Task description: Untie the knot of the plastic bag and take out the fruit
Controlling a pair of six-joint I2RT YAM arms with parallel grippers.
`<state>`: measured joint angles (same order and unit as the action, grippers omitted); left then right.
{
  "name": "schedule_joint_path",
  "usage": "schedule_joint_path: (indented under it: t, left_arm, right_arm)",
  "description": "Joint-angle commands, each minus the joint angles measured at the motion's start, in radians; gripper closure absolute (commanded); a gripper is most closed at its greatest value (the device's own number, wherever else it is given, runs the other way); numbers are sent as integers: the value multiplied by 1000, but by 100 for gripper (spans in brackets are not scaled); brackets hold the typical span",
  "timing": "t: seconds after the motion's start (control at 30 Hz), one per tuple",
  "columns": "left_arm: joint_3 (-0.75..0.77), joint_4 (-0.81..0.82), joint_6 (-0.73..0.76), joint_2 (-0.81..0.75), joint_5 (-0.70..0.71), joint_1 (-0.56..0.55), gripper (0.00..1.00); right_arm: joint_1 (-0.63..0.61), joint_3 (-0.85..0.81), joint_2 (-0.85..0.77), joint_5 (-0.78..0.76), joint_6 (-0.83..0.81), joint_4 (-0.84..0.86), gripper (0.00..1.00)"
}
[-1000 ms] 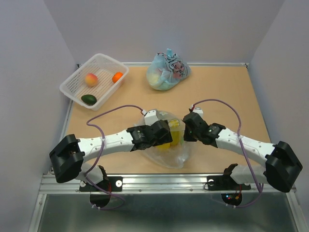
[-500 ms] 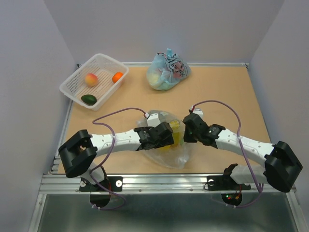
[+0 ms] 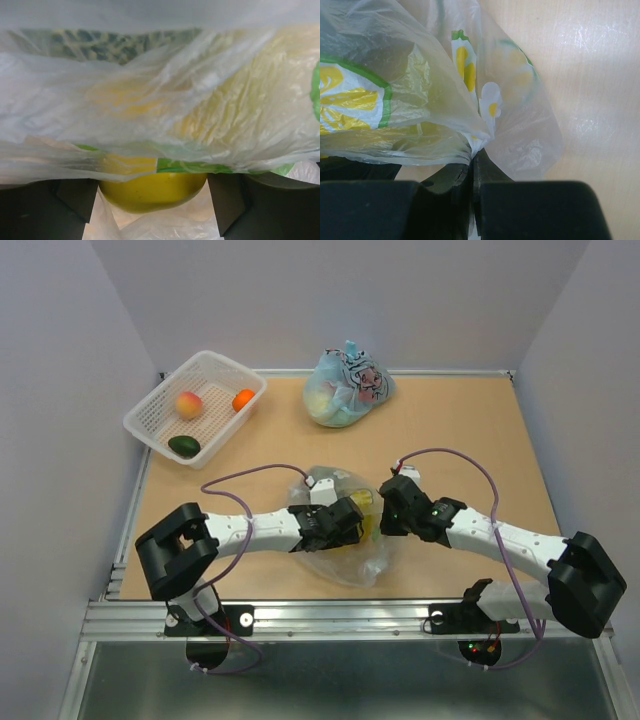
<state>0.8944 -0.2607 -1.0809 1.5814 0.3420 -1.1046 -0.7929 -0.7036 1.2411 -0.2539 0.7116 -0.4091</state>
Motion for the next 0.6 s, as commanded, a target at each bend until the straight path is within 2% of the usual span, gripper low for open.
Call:
schedule_joint_path:
  t: [0.0,0.23,0.4,0.5,0.57]
  left_arm:
    - [61,-34,48,-56,67,-24,49]
    - [100,-3,237,-194,34,-47,53]
    - [63,177,441,-369,-99,-46,53]
    - [74,213,507,-432,-177,4,53]
    - [101,213,521,-466,-211,95,53]
  right_arm:
    - [1,21,-11,-10,-8,39,93]
    - [1,7,1,-62,-1,36,93]
    - [3,-8,35,-71,5,36,93]
    - [3,-14,52,-77,5,36,93]
    - [1,-20,55,-85,2,36,94]
